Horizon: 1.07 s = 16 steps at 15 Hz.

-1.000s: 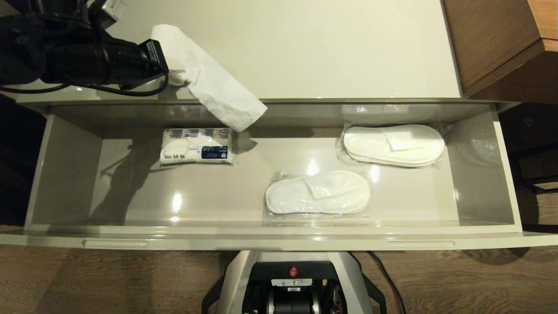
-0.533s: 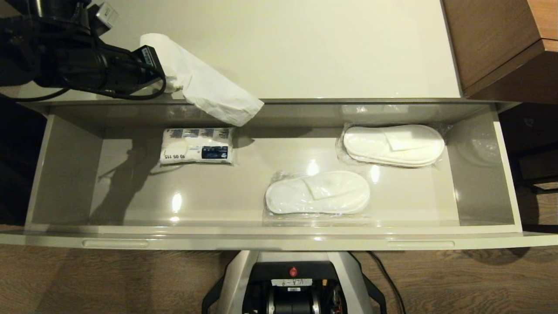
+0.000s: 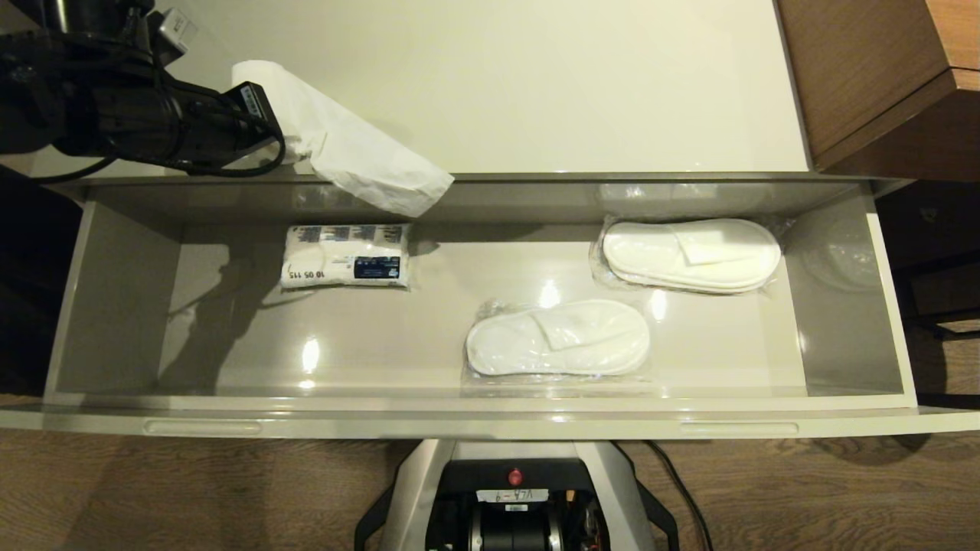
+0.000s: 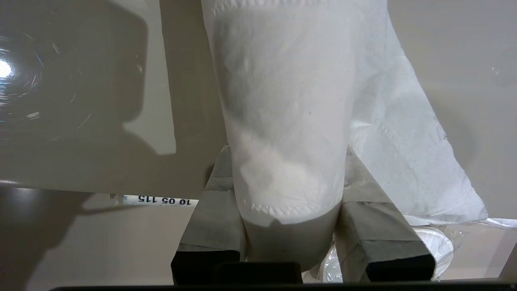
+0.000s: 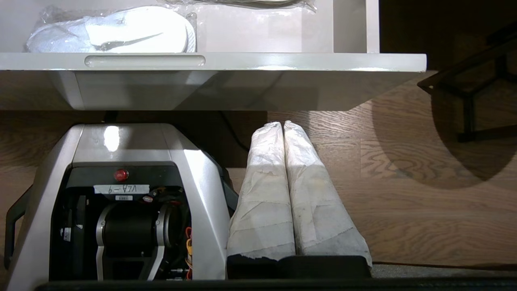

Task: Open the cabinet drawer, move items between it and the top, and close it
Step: Place the roll paper on the table

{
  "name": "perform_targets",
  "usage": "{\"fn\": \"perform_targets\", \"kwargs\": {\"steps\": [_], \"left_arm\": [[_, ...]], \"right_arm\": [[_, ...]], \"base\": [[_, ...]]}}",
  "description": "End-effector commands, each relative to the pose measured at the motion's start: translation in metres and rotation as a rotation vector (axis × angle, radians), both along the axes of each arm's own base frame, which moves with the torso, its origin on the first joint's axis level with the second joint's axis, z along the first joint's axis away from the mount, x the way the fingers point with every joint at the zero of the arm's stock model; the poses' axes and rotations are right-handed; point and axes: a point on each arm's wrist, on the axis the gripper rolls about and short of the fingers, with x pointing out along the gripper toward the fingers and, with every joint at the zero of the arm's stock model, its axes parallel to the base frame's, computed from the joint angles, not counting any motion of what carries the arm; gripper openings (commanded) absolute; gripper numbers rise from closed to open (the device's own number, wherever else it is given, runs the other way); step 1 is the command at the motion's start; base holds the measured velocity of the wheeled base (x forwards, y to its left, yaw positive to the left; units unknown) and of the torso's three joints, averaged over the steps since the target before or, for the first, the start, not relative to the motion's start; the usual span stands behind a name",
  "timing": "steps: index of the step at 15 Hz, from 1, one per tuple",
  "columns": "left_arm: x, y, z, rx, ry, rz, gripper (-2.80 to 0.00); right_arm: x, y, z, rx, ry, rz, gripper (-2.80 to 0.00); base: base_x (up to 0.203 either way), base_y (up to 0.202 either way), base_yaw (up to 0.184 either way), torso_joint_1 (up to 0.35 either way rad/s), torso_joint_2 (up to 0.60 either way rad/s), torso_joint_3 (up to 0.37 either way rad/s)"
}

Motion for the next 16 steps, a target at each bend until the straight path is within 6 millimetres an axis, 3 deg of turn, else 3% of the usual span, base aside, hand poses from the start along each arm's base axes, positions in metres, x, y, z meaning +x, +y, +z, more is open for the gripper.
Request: {"fn": "perform_targets", "kwargs": {"steps": [1,8,9,16], "left_arm": [[-0.001,0.000,0.001,0.001,-0.002,0.001,-2.80],[-0.003,-0.002,0.002,0.030,0.041,-0.020,-2.80],[-0.002,-0.002,0.004,0.032,0.022,-0.021,0.00],[0.005,-0.009,0.009,0.020,-0.074,-0.041,0.00]], "right_arm": [[0.000,0.000,0.000,0.000,0.001,0.000,-2.80],[0.000,0.000,0.000,0.000,0.001,0.000,-2.80],[0.000,0.000,0.000,0.000,0.001,0.000,-2.80],[0.000,0.000,0.000,0.000,0.001,0.000,-2.80]], "base": [[0.000,0.000,0.000,0.000,0.00,0.000],[0.000,0.000,0.000,0.000,0.00,0.000],[0.000,0.000,0.000,0.000,0.00,0.000],[0.000,0.000,0.000,0.000,0.00,0.000]]}}
